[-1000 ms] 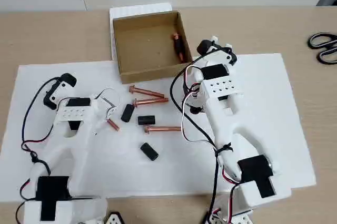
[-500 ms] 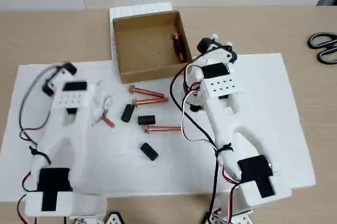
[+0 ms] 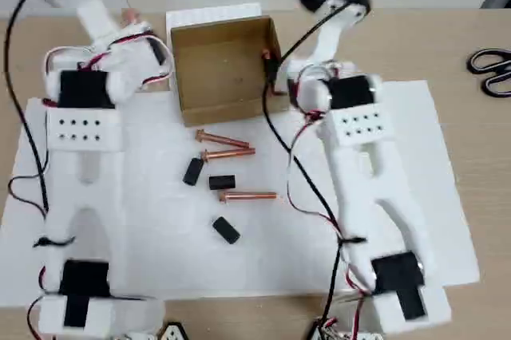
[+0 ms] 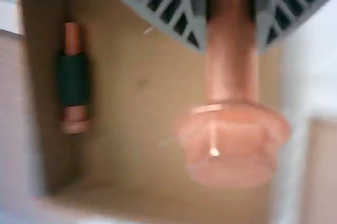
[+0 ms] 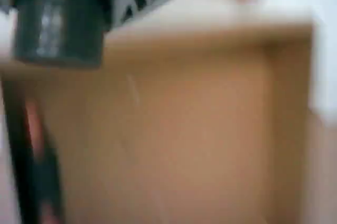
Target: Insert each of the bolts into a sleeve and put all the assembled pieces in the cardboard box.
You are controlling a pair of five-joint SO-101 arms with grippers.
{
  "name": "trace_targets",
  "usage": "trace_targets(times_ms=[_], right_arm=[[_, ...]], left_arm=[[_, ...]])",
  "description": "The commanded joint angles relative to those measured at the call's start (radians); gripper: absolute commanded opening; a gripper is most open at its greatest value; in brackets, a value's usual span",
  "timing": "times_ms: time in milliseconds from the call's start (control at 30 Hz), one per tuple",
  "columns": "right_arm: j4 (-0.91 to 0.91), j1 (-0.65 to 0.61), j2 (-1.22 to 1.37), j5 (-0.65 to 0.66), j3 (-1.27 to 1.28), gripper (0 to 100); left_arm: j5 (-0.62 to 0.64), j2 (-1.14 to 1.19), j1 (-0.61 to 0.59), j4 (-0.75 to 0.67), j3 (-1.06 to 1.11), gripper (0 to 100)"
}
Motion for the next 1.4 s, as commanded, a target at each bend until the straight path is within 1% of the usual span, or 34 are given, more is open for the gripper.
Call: trace_targets(times_ms=[0, 133, 200, 267, 333, 367, 467, 533, 667, 733, 900, 967, 1100, 1167, 1233, 1367], right_arm=[[-0.088, -0.01, -0.168, 0.083, -0.023, 0.5], [-0.199, -0.097, -0.326, 0.163, 0.173, 0.5], [-0.295, -0.145, -0.429, 0.212, 0.322, 0.5], [-0.421, -0.166, -0.544, 0.308, 0.508, 0.5], [-0.556, -0.165, -0.667, 0.407, 0.698, 0.4], [-0.608, -0.165, -0.733, 0.433, 0.778, 0.4], [-0.668, -0.159, -0.897, 0.44, 0.93, 0.4], [-0.691, -0.116, -0.952, 0.44, 1.007, 0.4], [-0.773, -0.079, -1.063, 0.44, 1.099, 0.4], [-0.777, -0.076, -1.138, 0.44, 1.126, 0.4], [-0.788, -0.067, -1.299, 0.44, 1.241, 0.4], [-0.788, -0.059, -1.333, 0.442, 1.264, 0.4], [-0.792, -0.054, -1.334, 0.44, 1.29, 0.4], [-0.808, -0.062, -1.334, 0.44, 1.292, 0.4], [-0.834, -0.062, -1.334, 0.44, 1.292, 0.4], [-0.846, -0.062, -1.336, 0.44, 1.292, 0.4]], left_arm=[[-0.043, -0.187, 0.103, -0.107, -0.001, 1], [-0.04, -0.287, 0.218, -0.189, 0.09, 1], [-0.043, -0.319, 0.269, -0.229, 0.127, 1], [-0.044, -0.339, 0.295, -0.252, 0.143, 1], [-0.044, -0.354, 0.313, -0.252, 0.145, 1], [-0.043, -0.362, 0.324, -0.252, 0.145, 1], [-0.041, -0.387, 0.354, -0.247, 0.148, 1], [-0.041, -0.391, 0.371, -0.247, 0.15, 1], [-0.037, -0.397, 0.443, -0.239, 0.165, 1], [-0.038, -0.4, 0.48, -0.239, 0.168, 1], [-0.038, -0.42, 0.528, -0.239, 0.173, 1], [-0.038, -0.422, 0.537, -0.241, 0.173, 1], [-0.04, -0.427, 0.608, -0.242, 0.173, 1], [-0.04, -0.42, 0.621, -0.25, 0.173, 1], [-0.04, -0.417, 0.626, -0.282, 0.191, 1], [-0.038, -0.427, 0.628, -0.42, 0.317, 1]])
